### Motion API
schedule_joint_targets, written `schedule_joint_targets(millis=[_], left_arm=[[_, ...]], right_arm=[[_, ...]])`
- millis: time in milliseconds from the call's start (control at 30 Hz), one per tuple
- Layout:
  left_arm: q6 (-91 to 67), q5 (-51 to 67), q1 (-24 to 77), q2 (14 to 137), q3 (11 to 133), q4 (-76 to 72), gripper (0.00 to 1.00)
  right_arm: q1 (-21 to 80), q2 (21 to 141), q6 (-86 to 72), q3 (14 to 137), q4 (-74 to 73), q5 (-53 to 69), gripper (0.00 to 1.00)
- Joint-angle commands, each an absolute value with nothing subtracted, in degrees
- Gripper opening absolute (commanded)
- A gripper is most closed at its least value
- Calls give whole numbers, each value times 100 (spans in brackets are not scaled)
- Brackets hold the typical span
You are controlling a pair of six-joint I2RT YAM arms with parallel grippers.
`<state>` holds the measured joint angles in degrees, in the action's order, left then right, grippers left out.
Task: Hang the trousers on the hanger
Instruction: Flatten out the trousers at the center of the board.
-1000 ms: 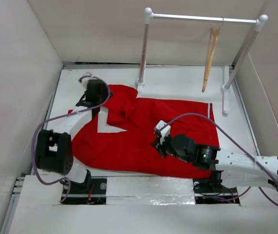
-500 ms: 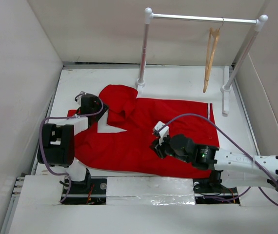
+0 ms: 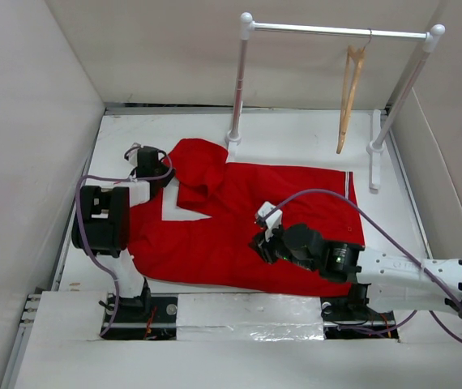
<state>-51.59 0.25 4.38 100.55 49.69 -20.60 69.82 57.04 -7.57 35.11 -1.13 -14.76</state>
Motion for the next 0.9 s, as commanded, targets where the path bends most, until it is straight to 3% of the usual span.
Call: schedule_joint_targets(millis=[0,233,433,633,700,867], left_arm=[[-5203,-71,238,9976,5229,-2285,0],[-4703,-623,-289,9151,6151,-1126,0],[-4000,-905,-1387,8772,6609,-545,2],[-3762,-1029,-2196,8885,6285,-369,53],[-3797,-906,-2346,8912,6153,-387,62],[-3972,-248,-2452,8614,5898,-667,65]], right_arm=[[7014,5406,-861,3384,245,-1731,31],[7014,5256,-1098,3155,316,-2223,25],[6882,5256,-1160,3146,290,-2197,24],[6829,5090,-1213,3173,123,-2302,26],[6829,5028,-1239,3173,18,-2390,27],[6522,4799,-1362,3129,-299,-2654,39]])
